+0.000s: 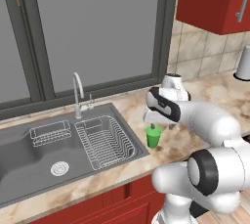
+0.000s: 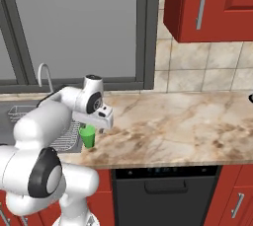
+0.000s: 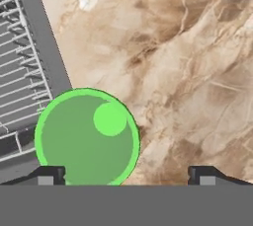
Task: Pick the cup and bowl from the counter and place them on the counter next to the sink.
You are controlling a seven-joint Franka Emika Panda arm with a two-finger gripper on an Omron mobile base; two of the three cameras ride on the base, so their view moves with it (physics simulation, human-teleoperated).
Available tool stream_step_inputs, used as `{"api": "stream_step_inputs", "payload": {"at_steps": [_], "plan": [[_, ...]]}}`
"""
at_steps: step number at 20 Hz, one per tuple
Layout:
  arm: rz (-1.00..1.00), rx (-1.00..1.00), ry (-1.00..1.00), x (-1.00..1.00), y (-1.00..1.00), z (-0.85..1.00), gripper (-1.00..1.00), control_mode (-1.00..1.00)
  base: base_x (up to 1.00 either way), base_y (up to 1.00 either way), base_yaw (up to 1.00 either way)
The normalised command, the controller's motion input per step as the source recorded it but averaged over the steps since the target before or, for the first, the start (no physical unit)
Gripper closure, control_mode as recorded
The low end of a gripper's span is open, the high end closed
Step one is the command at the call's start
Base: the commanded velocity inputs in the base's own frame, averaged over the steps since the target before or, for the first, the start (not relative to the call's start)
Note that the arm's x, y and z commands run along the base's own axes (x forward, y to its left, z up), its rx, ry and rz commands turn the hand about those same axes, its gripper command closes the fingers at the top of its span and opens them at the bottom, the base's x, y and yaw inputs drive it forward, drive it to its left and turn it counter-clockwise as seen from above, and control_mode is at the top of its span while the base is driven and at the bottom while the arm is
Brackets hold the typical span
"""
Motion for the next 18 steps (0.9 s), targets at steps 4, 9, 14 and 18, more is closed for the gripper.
{"api": "stream_step_inputs", "payload": {"at_steps": [4, 9, 14, 18], "plan": [[0.04, 0.0, 0.0, -0.95, 0.0, 0.0, -1.0, -1.0, 0.0, 0.0, 0.0], [0.12, 0.0, -0.02, -0.96, 0.0, 0.05, -1.0, -1.0, 0.0, 0.0, 0.0], [0.15, 0.0, -0.11, -0.65, 0.0, 0.28, -1.0, -1.0, 0.0, 0.0, 0.0], [0.13, 0.0, -0.1, -0.41, 0.0, 0.07, -1.0, -1.0, 0.0, 0.0, 0.0]]}}
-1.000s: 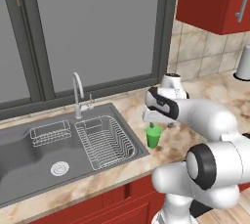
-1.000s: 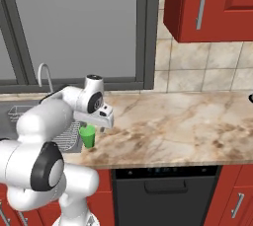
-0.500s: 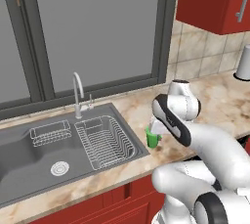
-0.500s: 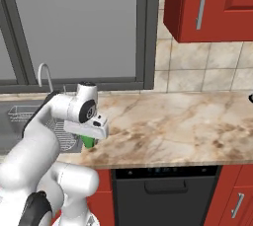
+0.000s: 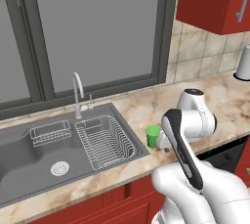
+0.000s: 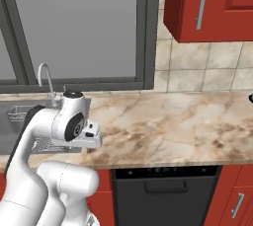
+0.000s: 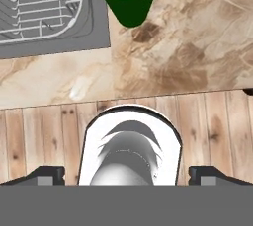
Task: Pick the cup and bowl from the counter and place them on the counter next to the sink.
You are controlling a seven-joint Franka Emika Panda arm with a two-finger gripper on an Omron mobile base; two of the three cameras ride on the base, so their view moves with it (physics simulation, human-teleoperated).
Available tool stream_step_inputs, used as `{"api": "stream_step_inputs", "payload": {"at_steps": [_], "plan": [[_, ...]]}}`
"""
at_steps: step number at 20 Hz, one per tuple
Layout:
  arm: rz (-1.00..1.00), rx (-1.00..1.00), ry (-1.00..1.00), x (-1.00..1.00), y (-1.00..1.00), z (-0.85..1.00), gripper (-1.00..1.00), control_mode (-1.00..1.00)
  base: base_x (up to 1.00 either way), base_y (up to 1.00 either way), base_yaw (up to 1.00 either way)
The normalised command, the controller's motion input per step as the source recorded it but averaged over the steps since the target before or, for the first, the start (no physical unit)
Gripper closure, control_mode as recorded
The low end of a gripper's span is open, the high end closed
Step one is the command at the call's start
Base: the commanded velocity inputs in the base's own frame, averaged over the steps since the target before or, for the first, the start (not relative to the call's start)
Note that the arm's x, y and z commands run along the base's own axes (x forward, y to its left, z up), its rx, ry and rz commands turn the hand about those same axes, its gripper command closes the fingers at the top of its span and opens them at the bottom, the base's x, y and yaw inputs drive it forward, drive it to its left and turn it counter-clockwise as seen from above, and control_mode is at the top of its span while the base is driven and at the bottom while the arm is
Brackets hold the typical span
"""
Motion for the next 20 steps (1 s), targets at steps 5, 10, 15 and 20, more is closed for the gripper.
{"api": "stream_step_inputs", "payload": {"at_steps": [5, 10, 15, 20], "plan": [[0.0, 0.0, 0.0, 0.0, 0.0, 0.0, -1.0, -1.0, 0.0, 0.0, 0.0], [0.0, 0.0, 0.0, 0.0, 0.0, 0.0, -1.0, -1.0, 0.0, 0.0, 0.0], [0.0, 0.0, 0.0, 0.0, 0.0, 0.0, -1.0, 1.0, 0.0, 0.0, 0.0], [0.0, 0.0, 0.0, 0.0, 0.0, 0.0, -1.0, 1.0, -0.58, -0.26, -0.05]]}}
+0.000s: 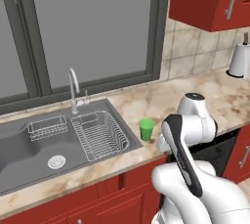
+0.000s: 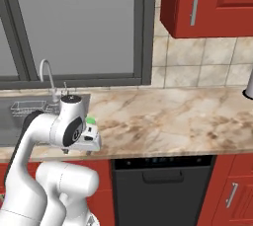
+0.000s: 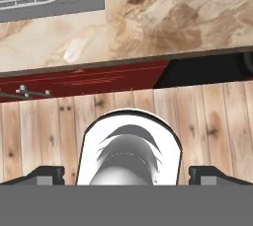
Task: Pick the cup and bowl from the counter and place them on the counter next to the sink.
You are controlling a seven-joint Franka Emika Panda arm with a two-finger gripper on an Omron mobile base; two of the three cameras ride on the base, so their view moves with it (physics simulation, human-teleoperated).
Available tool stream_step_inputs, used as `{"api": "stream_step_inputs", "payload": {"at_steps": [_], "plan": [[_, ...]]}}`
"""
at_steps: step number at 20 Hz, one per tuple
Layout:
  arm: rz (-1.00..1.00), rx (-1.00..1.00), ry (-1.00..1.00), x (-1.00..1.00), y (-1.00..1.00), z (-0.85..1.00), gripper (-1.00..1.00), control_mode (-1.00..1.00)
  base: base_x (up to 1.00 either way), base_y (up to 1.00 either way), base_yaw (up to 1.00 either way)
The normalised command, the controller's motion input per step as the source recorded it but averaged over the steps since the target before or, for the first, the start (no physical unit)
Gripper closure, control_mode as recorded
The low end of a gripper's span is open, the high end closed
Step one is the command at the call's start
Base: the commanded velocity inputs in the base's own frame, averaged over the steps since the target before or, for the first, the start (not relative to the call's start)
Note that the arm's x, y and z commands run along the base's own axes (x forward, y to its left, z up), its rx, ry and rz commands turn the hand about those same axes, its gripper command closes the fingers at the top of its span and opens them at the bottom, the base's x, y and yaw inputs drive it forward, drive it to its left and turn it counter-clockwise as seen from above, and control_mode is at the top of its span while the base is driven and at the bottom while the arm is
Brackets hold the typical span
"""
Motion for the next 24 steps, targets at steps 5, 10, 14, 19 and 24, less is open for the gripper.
{"api": "stream_step_inputs", "payload": {"at_steps": [5, 10, 14, 19, 24], "plan": [[0.0, 0.0, 0.0, 0.0, 0.0, 0.0, -1.0, 1.0, -1.0, -0.32, -0.11], [0.0, 0.0, 0.0, 0.0, 0.0, 0.0, -1.0, 1.0, -0.48, -0.25, -0.39], [0.0, 0.0, 0.0, 0.0, 0.0, 0.0, -1.0, 1.0, -0.09, -0.64, -0.63], [0.0, 0.0, 0.0, 0.0, 0.0, 0.0, -1.0, 1.0, 0.0, -0.58, -0.64], [0.0, 0.0, 0.0, 0.0, 0.0, 0.0, -1.0, 1.0, 0.03, -0.33, -0.66]]}}
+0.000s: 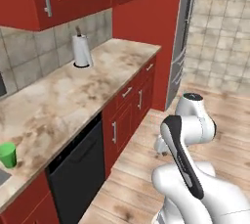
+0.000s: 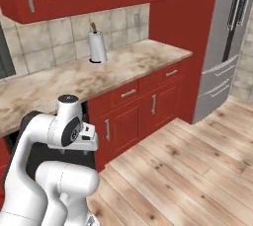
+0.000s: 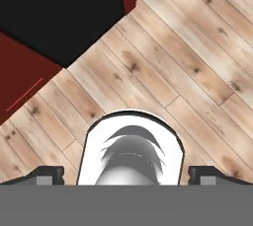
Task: Pick the cup and bowl from the counter and place them on the counter next to the sink.
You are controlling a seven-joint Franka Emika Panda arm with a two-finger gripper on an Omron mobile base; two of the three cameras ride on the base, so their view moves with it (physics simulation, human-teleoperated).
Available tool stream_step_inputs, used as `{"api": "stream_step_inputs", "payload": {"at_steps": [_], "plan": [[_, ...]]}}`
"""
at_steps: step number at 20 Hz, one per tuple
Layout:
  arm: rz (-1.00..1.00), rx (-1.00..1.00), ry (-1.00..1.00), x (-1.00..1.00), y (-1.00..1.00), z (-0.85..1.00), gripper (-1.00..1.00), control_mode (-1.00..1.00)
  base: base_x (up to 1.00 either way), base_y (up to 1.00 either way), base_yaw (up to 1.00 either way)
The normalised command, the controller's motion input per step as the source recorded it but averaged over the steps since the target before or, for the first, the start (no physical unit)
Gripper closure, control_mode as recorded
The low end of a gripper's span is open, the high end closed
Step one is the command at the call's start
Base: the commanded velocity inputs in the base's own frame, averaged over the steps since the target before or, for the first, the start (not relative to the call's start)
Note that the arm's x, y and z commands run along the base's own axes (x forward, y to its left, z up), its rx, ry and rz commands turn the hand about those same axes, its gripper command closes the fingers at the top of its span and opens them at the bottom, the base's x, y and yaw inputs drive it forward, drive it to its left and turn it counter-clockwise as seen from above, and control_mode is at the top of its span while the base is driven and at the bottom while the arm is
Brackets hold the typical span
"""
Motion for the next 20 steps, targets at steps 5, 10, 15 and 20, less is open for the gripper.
{"api": "stream_step_inputs", "payload": {"at_steps": [5, 10, 15, 20], "plan": [[0.0, 0.0, 0.0, 0.0, 0.0, 0.0, -1.0, 1.0, 0.02, -0.35, -0.65], [0.0, 0.0, 0.0, 0.0, 0.0, 0.0, -1.0, 1.0, 0.12, -0.47, -0.65], [0.0, 0.0, 0.0, 0.0, 0.0, 0.0, -1.0, 1.0, 0.28, -0.22, -0.6], [0.0, 0.0, 0.0, 0.0, 0.0, 0.0, -1.0, 1.0, 0.42, -0.12, -0.58]]}}
